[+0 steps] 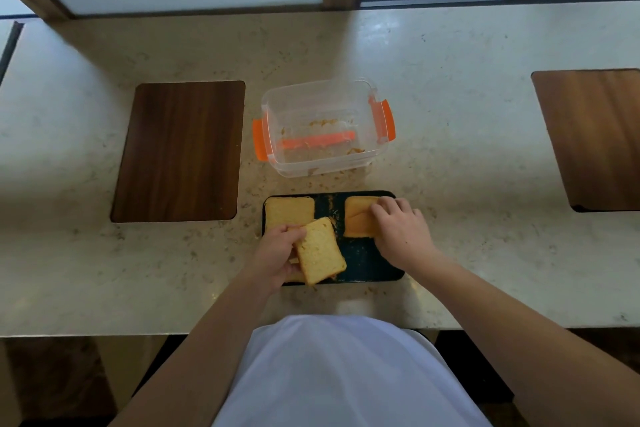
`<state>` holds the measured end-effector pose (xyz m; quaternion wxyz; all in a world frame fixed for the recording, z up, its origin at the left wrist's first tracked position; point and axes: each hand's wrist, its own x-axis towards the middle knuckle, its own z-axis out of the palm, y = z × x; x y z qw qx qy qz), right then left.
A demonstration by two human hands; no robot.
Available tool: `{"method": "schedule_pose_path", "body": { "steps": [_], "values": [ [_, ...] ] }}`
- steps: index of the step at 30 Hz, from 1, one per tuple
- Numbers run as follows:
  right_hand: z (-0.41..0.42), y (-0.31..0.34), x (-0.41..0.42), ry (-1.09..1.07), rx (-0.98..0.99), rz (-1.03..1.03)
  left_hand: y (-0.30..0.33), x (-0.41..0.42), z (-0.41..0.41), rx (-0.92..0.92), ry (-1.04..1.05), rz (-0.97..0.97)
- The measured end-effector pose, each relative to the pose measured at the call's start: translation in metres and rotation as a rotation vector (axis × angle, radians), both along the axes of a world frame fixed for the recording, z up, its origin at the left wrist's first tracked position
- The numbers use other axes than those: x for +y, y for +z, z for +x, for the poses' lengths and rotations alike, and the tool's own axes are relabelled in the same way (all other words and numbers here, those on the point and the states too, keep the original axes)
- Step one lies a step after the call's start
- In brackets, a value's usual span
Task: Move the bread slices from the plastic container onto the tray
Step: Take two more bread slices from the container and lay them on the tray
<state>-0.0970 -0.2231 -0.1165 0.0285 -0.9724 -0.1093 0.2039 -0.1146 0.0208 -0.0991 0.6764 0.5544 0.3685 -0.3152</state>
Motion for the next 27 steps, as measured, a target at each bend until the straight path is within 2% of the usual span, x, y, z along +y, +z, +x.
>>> {"method": "schedule_pose_path", "body": {
  "steps": [17,19,22,25,27],
  "values": [
    [0.013,0.006,0.004,-0.038,0.042,0.017,0.001,-0.008,0.005,0.004,-0.029,-0.023],
    [0.006,0.009,0.006,-0.141,0.001,0.135,0.003,-0.009,0.006,0.002,-0.018,-0.042],
    [-0.011,0.017,0.010,-0.511,-0.031,0.489,0.007,-0.013,0.006,0.014,0.061,-0.141],
    [-0.031,0.029,0.015,-0.961,0.298,0.884,0.010,-0.022,0.006,0.018,0.183,-0.266],
    [-0.044,0.032,0.016,-1.137,0.485,1.077,0.008,-0.029,0.005,0.004,0.219,-0.293]
  ]
}}
